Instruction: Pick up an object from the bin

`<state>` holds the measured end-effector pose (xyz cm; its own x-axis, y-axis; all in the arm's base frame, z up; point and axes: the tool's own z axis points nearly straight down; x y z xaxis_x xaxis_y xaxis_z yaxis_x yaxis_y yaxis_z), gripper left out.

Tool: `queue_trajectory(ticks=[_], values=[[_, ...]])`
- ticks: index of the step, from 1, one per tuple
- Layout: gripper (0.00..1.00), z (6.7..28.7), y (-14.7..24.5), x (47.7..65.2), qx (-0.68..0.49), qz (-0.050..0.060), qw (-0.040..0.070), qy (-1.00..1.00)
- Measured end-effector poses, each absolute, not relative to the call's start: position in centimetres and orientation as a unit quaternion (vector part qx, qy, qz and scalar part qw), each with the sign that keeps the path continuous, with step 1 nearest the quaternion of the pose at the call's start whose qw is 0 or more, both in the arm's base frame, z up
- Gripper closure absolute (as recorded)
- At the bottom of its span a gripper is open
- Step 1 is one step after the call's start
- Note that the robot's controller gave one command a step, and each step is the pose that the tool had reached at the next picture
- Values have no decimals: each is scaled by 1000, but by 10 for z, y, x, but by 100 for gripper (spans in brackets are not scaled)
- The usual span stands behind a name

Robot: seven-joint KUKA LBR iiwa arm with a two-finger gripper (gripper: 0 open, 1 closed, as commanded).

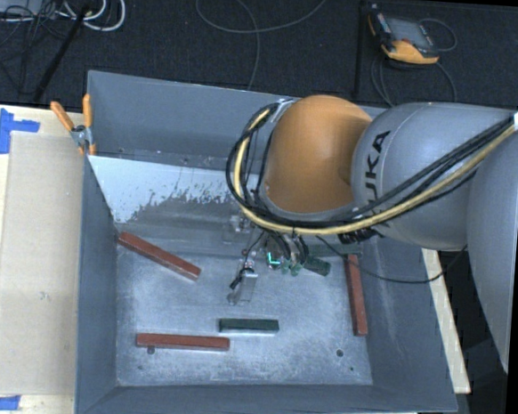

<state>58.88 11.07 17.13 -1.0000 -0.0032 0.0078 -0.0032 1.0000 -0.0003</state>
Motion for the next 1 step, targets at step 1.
queue_trajectory(ticks=[1], values=[[0, 65, 66, 522, 53, 1, 6, -999]])
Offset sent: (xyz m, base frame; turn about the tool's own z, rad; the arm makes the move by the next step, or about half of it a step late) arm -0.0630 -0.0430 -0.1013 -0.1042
